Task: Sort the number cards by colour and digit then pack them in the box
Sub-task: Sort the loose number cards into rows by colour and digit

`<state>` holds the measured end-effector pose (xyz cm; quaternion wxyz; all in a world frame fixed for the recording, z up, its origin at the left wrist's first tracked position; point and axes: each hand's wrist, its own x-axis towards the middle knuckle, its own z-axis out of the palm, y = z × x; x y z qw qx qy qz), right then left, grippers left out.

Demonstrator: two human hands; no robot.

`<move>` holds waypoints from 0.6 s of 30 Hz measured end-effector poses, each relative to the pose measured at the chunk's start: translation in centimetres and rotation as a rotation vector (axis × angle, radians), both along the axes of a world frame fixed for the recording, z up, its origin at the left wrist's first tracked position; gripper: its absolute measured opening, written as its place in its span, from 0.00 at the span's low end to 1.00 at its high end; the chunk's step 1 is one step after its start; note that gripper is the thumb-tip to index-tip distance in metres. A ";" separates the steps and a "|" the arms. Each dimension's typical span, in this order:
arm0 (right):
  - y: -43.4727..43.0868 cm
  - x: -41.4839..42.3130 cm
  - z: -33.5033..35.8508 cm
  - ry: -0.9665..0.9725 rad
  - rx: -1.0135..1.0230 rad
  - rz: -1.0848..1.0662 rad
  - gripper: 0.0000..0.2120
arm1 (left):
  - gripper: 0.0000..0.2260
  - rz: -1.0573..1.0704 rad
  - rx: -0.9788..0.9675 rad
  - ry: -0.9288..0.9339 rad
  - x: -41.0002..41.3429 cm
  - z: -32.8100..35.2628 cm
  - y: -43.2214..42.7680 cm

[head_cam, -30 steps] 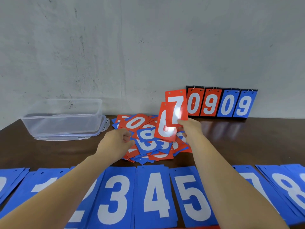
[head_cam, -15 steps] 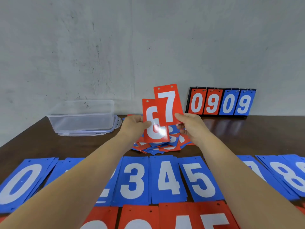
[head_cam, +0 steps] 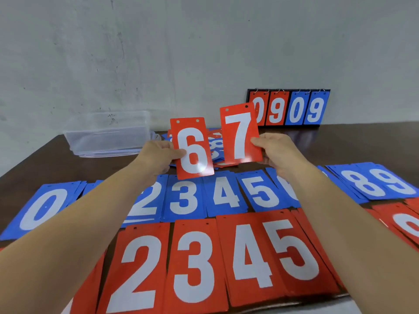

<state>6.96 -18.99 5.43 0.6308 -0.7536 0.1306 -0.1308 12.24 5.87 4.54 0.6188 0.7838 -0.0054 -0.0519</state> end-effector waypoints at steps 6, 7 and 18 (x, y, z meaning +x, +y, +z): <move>-0.9 -3.0 -0.5 -0.019 -0.024 0.011 0.05 | 0.13 -0.062 0.040 -0.038 -3.0 -0.1 -0.3; -0.9 -3.4 -0.5 -0.020 -0.023 0.011 0.05 | 0.12 -0.066 0.037 -0.042 -3.4 0.0 -0.4; -4.8 -8.9 -0.3 -0.021 -0.054 0.023 0.04 | 0.07 -0.023 0.019 -0.040 -7.7 0.4 -3.0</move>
